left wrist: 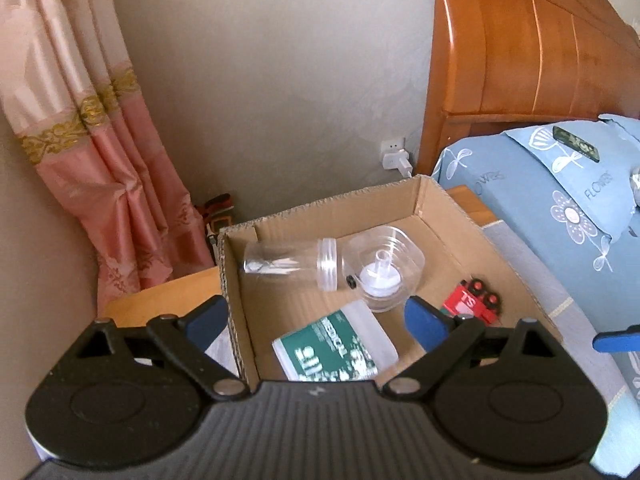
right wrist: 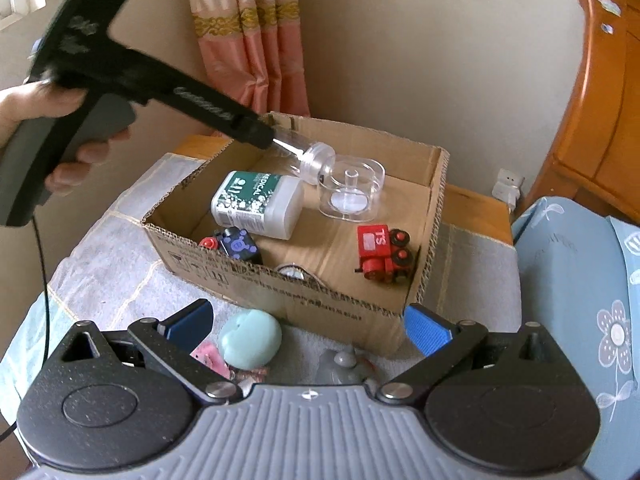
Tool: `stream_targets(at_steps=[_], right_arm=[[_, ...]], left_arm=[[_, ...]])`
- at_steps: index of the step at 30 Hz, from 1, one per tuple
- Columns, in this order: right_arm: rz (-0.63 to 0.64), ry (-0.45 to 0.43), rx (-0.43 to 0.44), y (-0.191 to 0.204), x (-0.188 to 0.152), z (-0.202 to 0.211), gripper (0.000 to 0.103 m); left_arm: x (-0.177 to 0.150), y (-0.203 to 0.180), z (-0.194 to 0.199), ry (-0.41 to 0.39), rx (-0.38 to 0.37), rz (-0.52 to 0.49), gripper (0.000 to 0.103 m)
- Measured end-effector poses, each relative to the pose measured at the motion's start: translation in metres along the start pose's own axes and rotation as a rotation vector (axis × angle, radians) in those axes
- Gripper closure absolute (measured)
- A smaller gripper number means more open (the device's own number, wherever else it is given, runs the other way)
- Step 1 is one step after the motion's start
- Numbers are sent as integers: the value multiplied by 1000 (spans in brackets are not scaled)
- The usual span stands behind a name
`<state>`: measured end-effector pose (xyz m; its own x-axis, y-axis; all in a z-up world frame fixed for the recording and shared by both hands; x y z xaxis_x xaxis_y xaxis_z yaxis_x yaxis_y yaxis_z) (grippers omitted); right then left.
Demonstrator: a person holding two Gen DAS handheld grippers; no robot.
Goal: Organize rigid objects
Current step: 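Withdraw both tools from the box toward the remaining items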
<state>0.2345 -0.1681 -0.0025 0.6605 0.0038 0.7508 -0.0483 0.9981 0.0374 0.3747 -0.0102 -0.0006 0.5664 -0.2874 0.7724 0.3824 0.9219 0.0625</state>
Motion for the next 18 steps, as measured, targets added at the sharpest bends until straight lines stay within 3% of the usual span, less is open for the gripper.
stream_targets(at_steps=[11, 18], right_arm=[[-44, -21, -105, -17, -57, 10, 0], [-87, 34, -165, -30, -108, 2, 0]], left_arm=[[-50, -21, 46, -23, 6, 1, 5], [-93, -42, 59, -7, -15, 53, 5]])
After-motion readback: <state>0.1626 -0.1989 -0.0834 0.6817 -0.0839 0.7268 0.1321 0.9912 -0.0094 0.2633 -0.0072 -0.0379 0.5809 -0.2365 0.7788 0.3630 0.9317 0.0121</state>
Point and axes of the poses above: each gripper's, at about its wrist camera, not at the fingertips, and z roughly against the way its jaws point, y to its left, x to its top, the point moved 5 cm from there along -z, roughly the way its jaws point, and after that the axes turned 8 degrees about -y, right-handed, at the moved point
